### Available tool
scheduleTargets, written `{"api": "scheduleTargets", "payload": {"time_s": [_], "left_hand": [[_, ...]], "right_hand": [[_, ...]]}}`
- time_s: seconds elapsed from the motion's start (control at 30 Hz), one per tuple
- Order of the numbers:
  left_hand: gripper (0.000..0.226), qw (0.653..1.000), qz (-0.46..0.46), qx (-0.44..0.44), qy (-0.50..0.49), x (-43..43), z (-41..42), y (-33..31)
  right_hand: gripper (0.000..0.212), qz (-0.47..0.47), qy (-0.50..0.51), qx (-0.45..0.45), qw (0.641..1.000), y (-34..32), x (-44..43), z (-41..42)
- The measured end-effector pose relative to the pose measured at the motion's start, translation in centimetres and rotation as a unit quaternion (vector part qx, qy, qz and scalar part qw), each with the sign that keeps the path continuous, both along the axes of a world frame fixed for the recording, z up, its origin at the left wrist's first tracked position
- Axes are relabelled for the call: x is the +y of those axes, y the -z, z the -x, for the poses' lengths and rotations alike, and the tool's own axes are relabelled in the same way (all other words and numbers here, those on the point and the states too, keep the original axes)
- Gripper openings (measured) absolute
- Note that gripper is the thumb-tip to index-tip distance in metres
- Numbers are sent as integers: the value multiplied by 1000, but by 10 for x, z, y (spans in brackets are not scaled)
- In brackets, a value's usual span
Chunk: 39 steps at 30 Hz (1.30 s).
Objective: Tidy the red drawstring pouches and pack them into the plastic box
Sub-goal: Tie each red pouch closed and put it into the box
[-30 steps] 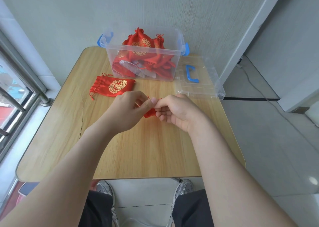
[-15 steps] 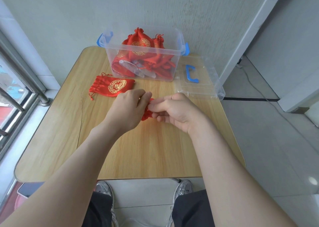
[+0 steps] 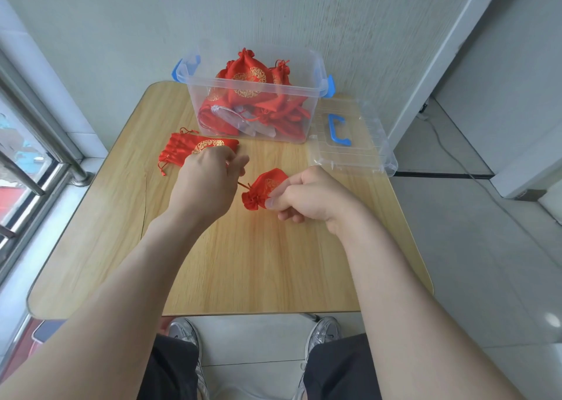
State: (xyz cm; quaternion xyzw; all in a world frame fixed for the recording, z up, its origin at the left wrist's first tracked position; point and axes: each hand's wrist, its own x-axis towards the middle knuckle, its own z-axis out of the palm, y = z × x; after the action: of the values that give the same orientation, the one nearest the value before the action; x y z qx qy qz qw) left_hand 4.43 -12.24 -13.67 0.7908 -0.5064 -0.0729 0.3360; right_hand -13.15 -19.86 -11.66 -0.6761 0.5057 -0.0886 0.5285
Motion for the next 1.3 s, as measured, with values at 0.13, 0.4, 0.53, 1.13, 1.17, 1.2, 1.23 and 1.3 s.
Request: {"api": "scheduleTargets", "payload": {"time_s": [0.13,0.4,0.53,1.13,1.17,1.2,1.23,1.3], "left_hand": [[22,1000,-15,-5,-2,-1,7,-1],[63,991,-85,88,-48,-2,4,-3],[73,959,-156,233,-48,1,7,-10],[37,963,106,190,-156,-7,-10,-9],[34,969,91,160,-162,-9,-14,-4],[32,976,72,131,-157,-11,-17,2],[31,983,51,104,-144,-14,-20,8],[31,992,-1,60,-108,-17,-22,17]], "right_hand": [[7,81,-6,92,992,5,2,-7],[6,286,-126,71,947,19,4,-10],[9,253,-79,-54,963,24,3,-14],[15,332,76,-114,933,37,-11,-29],[16,321,104,-140,931,34,-13,-32],[18,312,125,-162,928,32,-15,-34],[19,309,139,-176,924,28,-16,-36],[21,307,148,-193,920,21,-19,-40]]}}
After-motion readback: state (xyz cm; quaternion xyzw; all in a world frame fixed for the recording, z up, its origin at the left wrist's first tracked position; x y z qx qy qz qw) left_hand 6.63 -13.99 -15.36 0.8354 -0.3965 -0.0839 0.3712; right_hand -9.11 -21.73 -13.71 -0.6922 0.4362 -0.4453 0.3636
